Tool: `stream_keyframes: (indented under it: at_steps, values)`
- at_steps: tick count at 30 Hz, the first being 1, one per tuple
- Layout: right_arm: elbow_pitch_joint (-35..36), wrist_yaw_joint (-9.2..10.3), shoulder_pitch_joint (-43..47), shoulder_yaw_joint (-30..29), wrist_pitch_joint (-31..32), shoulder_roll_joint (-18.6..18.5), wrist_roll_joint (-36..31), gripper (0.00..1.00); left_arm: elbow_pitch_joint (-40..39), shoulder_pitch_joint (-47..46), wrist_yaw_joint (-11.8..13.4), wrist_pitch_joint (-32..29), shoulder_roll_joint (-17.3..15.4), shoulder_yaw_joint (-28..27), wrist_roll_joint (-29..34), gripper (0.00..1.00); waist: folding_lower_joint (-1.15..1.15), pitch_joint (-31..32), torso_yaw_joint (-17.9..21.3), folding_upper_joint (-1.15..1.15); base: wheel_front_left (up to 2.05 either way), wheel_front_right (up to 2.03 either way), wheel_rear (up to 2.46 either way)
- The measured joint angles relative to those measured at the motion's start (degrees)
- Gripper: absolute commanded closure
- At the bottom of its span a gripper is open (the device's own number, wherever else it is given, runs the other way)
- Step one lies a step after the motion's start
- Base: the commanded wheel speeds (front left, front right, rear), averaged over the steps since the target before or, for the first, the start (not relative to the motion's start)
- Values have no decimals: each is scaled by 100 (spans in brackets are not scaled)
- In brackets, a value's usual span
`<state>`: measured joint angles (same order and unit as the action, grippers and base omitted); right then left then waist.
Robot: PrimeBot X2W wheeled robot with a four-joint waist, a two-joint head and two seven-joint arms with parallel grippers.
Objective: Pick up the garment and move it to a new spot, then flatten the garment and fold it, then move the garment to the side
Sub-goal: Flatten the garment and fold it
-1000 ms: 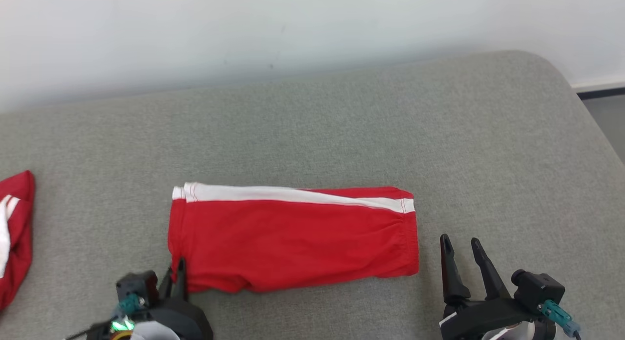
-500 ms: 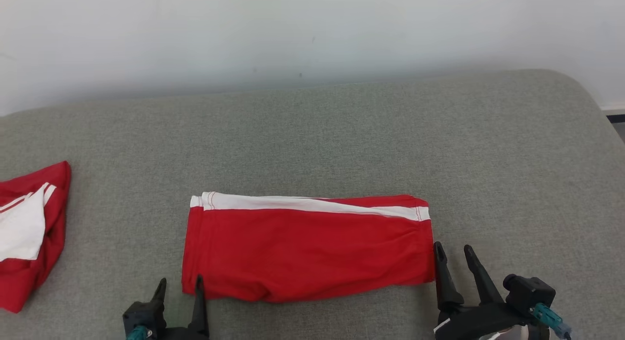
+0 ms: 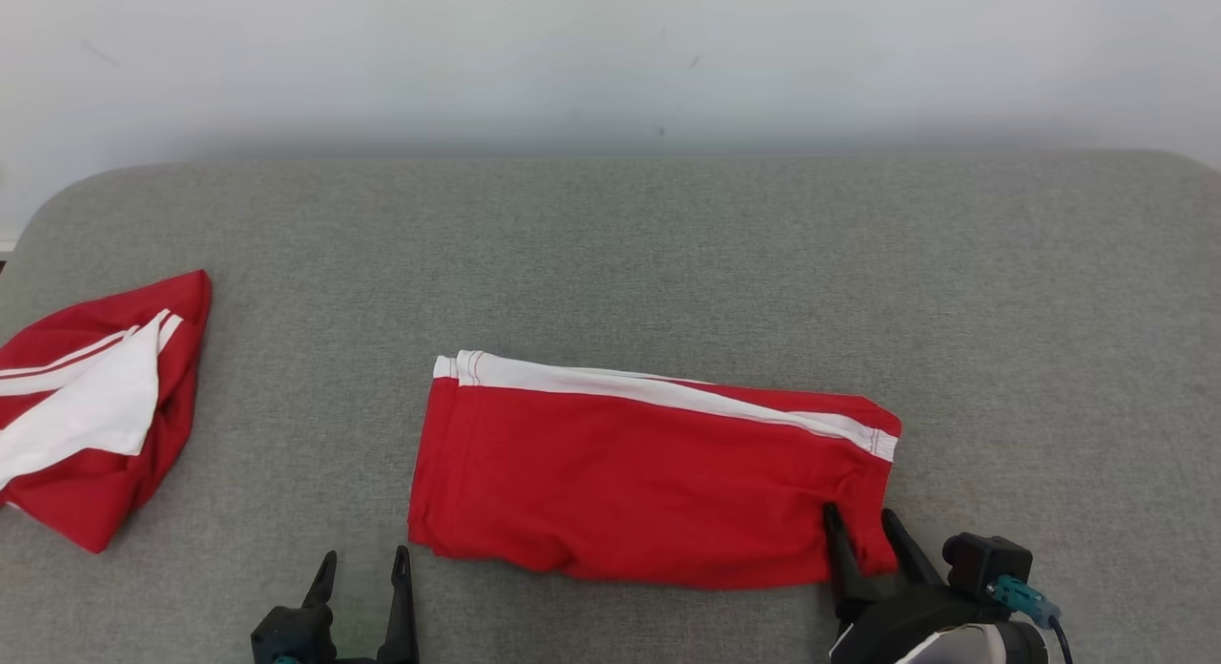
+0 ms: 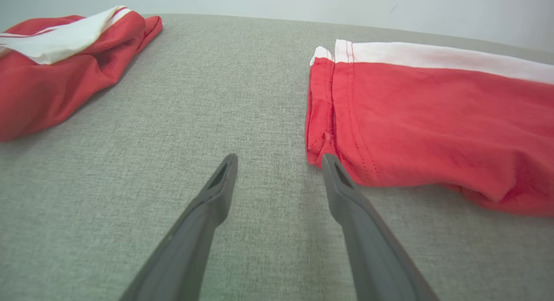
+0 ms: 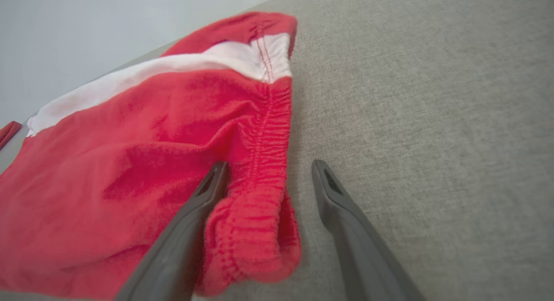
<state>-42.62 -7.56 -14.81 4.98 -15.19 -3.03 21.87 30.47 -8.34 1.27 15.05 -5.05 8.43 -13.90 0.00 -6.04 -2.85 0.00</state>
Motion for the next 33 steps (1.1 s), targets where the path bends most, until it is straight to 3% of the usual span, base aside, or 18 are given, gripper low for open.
stream_keyframes:
  at_steps: [5,6,7,8,17,24,33]
  values:
    - [-339,0,-230,154,-22,-7,88,0,-26,16,-85,0,85,-112,88,0,0,-26,-122,0,0,0,0]
    - [-409,0,-267,198,-23,-8,120,56,-29,23,-91,0,100,-129,100,0,0,-30,-138,-1,0,0,0]
    - [-463,1,-290,248,-25,-12,140,89,-34,36,-129,0,110,-147,115,0,0,-33,-151,0,0,0,0]
    - [-510,1,-312,294,-26,-18,143,100,-38,53,-132,0,119,-169,129,0,0,-34,-162,0,0,0,0]
    - [-549,-2,-369,269,-4,-130,327,100,-18,127,-227,0,166,-360,232,0,0,36,-153,0,0,0,0]
    - [-155,0,-297,48,7,-547,242,100,26,196,-321,0,193,-405,281,0,0,148,-46,0,0,0,0]
    - [677,0,-348,1010,65,-605,415,100,121,260,-359,0,208,-369,264,0,0,273,29,0,0,0,0]
